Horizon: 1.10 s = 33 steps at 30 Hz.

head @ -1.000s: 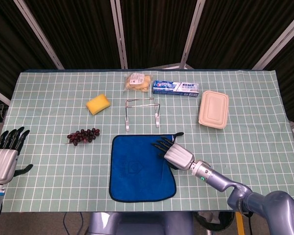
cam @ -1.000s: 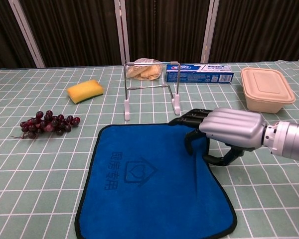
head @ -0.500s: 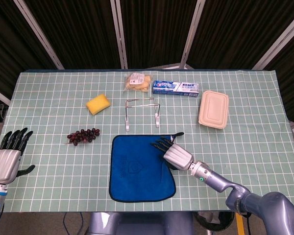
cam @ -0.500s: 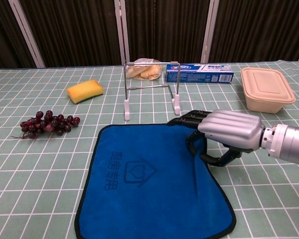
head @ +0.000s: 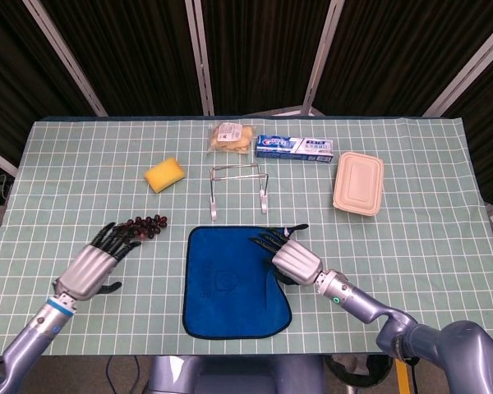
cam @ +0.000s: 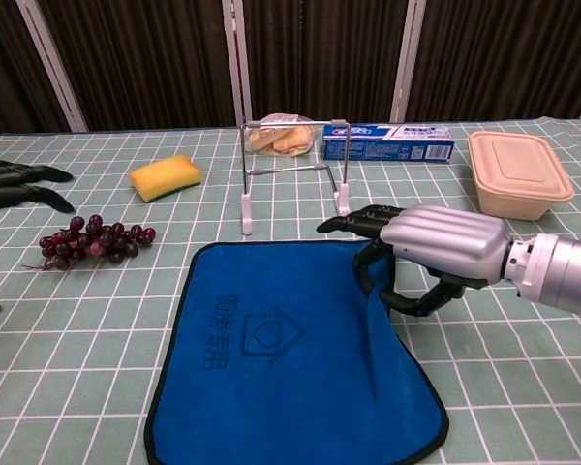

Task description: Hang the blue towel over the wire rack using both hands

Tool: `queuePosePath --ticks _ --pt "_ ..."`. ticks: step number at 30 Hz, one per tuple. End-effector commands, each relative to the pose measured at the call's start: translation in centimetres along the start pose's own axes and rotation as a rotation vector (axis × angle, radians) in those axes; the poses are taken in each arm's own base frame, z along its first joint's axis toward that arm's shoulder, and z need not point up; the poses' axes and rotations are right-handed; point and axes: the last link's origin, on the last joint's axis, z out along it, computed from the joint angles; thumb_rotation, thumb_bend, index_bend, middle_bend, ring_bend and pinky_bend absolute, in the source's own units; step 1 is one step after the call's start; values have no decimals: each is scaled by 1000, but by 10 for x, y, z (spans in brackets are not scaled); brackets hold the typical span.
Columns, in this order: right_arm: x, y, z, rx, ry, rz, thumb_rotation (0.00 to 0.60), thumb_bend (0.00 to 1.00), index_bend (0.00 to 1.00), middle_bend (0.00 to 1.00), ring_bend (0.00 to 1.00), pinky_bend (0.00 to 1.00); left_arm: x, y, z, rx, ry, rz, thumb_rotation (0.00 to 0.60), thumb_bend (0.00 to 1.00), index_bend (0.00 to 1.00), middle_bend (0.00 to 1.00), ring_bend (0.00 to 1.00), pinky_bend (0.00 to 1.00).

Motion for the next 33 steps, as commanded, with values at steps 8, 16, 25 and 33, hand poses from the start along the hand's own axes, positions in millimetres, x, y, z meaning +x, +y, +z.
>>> queuePosePath --ticks 8,16,25,33 --pt "4 1 0 -11 12 29 600 497 649 0 0 0 -18 45 50 -197 -53 85 600 189 287 0 0 0" --pt "7 2 1 -17 25 38 600 502 626 0 0 0 -25 52 64 -205 -63 161 600 200 303 0 0 0" --pt "6 3 0 -16 23 43 600 533 625 0 0 0 -32 67 85 -226 -46 159 600 198 305 0 0 0" --pt "6 3 -1 -18 26 47 600 539 623 0 0 0 -38 82 95 -248 -52 174 600 200 304 0 0 0"
